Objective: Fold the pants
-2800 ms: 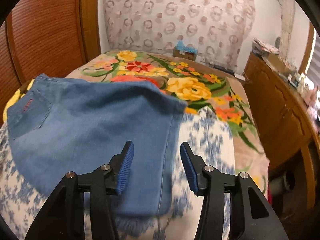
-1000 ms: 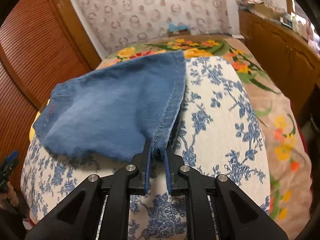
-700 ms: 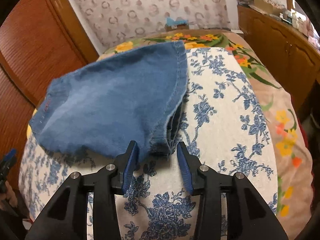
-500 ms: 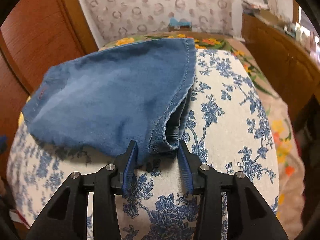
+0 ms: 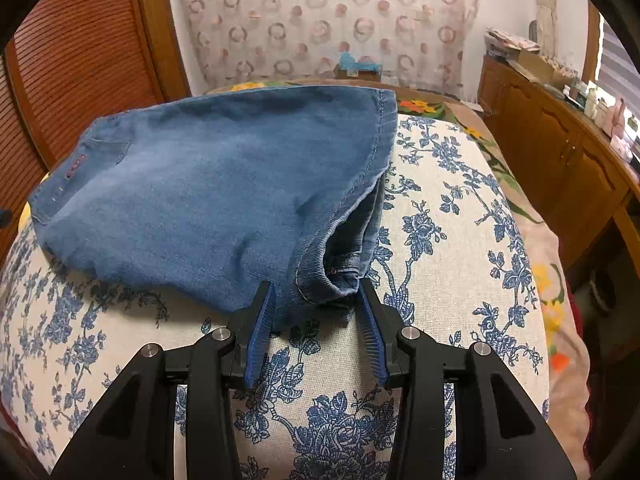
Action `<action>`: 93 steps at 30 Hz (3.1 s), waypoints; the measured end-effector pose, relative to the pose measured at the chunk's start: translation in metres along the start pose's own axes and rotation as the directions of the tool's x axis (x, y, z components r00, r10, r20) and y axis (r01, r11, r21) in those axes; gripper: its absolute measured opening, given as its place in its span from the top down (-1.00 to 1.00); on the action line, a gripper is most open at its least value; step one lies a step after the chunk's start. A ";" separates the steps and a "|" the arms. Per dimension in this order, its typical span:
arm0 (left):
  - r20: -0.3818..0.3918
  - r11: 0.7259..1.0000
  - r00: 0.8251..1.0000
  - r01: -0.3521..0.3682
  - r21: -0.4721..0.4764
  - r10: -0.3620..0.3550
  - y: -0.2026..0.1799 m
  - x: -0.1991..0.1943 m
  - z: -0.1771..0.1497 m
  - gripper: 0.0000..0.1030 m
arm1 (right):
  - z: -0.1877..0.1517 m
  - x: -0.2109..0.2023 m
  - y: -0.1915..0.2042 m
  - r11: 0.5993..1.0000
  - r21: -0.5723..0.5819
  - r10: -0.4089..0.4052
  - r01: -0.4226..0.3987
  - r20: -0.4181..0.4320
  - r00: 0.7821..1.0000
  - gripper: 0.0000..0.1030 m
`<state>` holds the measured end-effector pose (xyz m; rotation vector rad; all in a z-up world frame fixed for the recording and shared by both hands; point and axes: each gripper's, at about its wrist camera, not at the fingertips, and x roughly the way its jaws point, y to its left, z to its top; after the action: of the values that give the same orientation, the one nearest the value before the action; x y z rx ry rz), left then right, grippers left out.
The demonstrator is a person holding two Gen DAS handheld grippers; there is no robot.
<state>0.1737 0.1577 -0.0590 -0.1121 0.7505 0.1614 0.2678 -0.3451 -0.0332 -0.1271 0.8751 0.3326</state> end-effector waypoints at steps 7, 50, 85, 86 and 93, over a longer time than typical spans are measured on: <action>-0.036 0.994 0.999 -0.031 -0.101 0.027 0.032 0.028 0.012 -0.13 | -0.001 0.000 0.000 1.000 0.000 0.001 -0.001 0.000 1.000 0.19; -0.119 0.963 0.983 0.106 -0.247 -0.138 0.036 0.052 0.012 1.00 | 0.004 -0.004 -0.002 0.999 -0.017 0.034 -0.034 0.010 0.999 0.71; 0.045 0.962 0.961 0.269 0.041 -0.271 -0.021 -0.128 -0.063 1.00 | -0.049 -0.172 -0.027 0.999 -0.035 0.030 -0.022 0.240 0.970 0.79; 0.040 0.963 0.963 0.265 0.047 -0.267 -0.022 -0.129 -0.067 1.00 | -0.054 -0.175 -0.027 0.999 -0.034 0.034 -0.027 0.234 0.972 0.79; -0.019 0.972 0.972 0.235 0.021 -0.235 -0.018 -0.109 -0.095 1.00 | -0.086 -0.158 -0.030 1.000 -0.003 0.028 -0.028 0.174 0.984 0.78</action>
<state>0.0354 0.1133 -0.0525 -0.1795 0.7494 -0.0740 0.1214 -0.4309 0.0326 -0.0848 0.7047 0.3643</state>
